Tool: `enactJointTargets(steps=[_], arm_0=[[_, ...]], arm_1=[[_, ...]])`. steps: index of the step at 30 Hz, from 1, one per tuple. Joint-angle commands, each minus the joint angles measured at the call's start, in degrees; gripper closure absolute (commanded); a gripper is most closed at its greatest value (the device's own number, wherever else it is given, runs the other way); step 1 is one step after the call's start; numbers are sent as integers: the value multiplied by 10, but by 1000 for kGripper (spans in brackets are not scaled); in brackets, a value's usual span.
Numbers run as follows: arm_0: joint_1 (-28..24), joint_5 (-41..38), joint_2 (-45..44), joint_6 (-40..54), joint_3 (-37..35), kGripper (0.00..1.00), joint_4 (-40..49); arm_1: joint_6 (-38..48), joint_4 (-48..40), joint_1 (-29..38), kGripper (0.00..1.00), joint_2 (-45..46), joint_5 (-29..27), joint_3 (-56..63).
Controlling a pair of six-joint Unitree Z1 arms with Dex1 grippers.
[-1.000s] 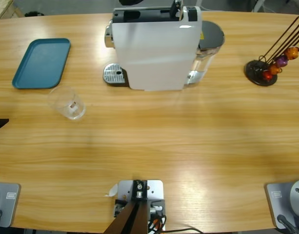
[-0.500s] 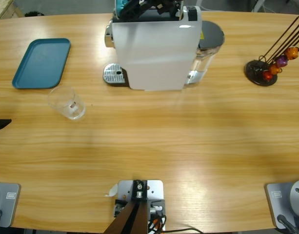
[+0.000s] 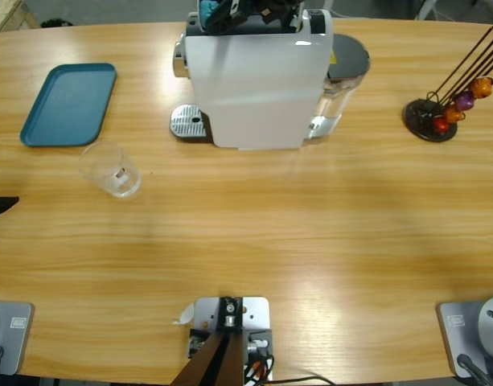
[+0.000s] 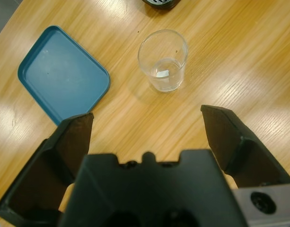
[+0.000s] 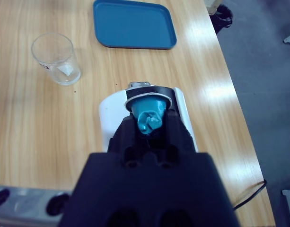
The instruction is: Pour coffee
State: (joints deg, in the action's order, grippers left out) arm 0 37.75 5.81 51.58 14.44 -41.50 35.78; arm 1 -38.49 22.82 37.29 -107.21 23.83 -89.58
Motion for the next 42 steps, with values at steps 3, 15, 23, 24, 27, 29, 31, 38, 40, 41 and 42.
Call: enactJointTargets(steps=[3,15,23,24,27,29,31,38,40,41,42], arm_0=[[-5,-4,7,4,19,4,-6],[-5,-4,5,2,20,4,-9],[-5,-3,1,1,21,4,-13],[-5,-4,4,1,21,4,-15],[-5,-7,5,2,23,4,-19],[-5,-8,2,3,24,4,-19],[-5,-9,-2,4,24,4,-19],[-3,-18,-9,4,26,4,-21],[-2,-19,-13,4,27,4,-21],[-2,-19,-14,4,27,4,-22],[-2,-20,-16,4,28,4,-22]], arm_1=[[-9,7,-18,190,-28,-24,7],[110,39,44,254,36,21,3],[340,40,154,945,93,-98,81],[367,17,155,1000,105,-106,101],[499,-53,155,1000,153,-188,176],[581,-101,155,1000,182,-286,234],[661,-139,155,1000,211,-375,280],[755,-160,155,1000,242,-499,303],[764,-160,155,1000,251,-510,305],[773,-160,155,1000,256,-523,305],[782,-171,155,1000,262,-542,305]])
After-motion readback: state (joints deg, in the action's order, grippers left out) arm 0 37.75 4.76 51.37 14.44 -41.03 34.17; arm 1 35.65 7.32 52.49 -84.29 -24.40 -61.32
